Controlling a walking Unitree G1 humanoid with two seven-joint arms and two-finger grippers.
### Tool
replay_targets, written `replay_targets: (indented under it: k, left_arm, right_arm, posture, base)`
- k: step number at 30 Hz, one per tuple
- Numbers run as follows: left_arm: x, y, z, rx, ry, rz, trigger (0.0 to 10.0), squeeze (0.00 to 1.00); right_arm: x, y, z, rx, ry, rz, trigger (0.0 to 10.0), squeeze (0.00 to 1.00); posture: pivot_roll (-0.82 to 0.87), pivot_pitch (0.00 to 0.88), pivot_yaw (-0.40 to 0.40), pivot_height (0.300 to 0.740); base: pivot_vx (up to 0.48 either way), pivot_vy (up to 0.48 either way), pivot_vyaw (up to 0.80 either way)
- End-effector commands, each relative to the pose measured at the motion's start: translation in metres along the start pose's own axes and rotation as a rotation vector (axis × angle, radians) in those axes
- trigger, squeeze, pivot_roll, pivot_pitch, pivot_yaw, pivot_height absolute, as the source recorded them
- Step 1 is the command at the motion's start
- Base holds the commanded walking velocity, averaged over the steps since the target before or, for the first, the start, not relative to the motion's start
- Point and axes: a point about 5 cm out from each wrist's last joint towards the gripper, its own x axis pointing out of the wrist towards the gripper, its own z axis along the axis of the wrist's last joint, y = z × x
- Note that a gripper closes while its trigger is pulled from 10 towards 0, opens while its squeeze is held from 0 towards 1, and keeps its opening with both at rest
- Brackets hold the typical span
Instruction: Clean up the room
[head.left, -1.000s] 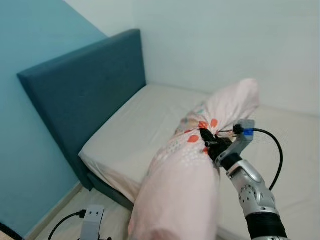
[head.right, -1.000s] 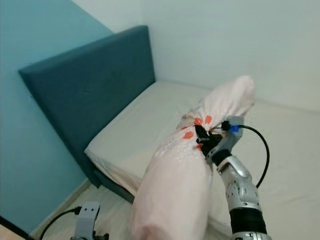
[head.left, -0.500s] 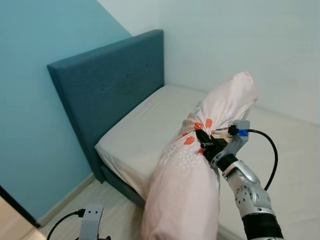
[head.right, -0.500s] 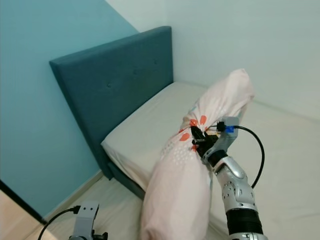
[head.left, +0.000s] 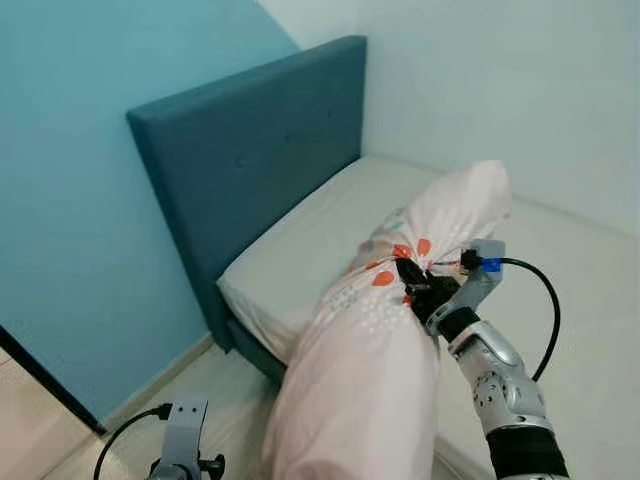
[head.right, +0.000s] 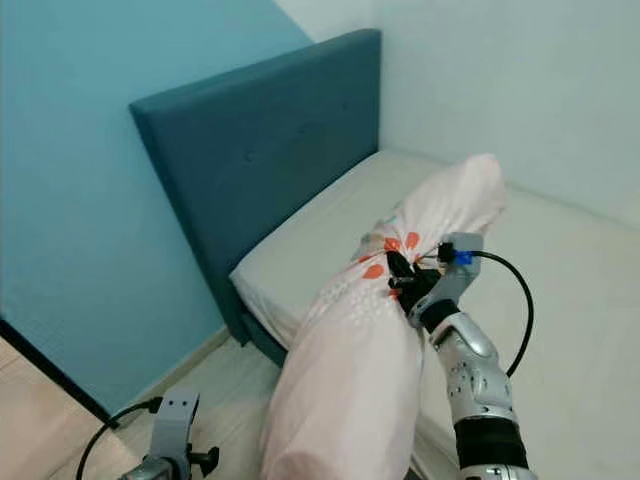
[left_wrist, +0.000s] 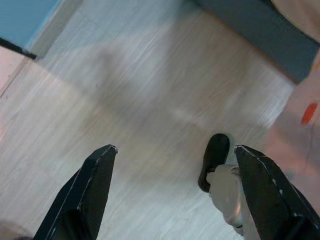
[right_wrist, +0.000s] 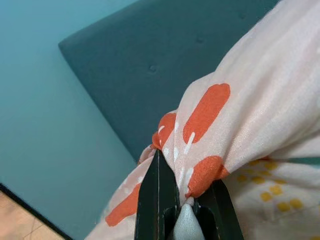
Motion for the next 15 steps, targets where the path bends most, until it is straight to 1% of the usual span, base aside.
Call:
replay_targets:
  k: [1,4,8,15]
  left_arm:
    - [0.0,-0.007,-0.005,0.013,0.016,-0.028,10.0,0.0]
    - [0.0,-0.009,-0.005,0.02,0.016,-0.034,10.0,0.0]
    - [0.0,-0.011,-0.003,0.006,0.009,-0.033,10.0,0.0]
    - [0.002,-0.013,0.008,-0.001,-0.032,-0.032,10.0,0.0]
  right_arm:
    - [0.004,0.005,0.013,-0.029,-0.076,0.027,10.0,0.0]
    - [0.005,0.007,0.012,-0.026,-0.075,0.029,10.0,0.0]
    - [0.005,0.008,0.011,-0.022,-0.075,0.031,10.0,0.0]
    - [0.005,0.004,0.015,-0.016,-0.103,-0.005,10.0,0.0]
  posture:
    - [-0.01,0.0,0.009,0.72]
    - [-0.01,0.0,0.009,0.72]
    - [-0.01,0.0,0.01,0.72]
    - [-0.01,0.0,0.011,0.72]
  base:
    - [0.0,-0.48,0.54]
    - [0.0,-0.48,0.54]
    - [0.0,-0.438,0.54]
    - [0.0,0.0,0.54]
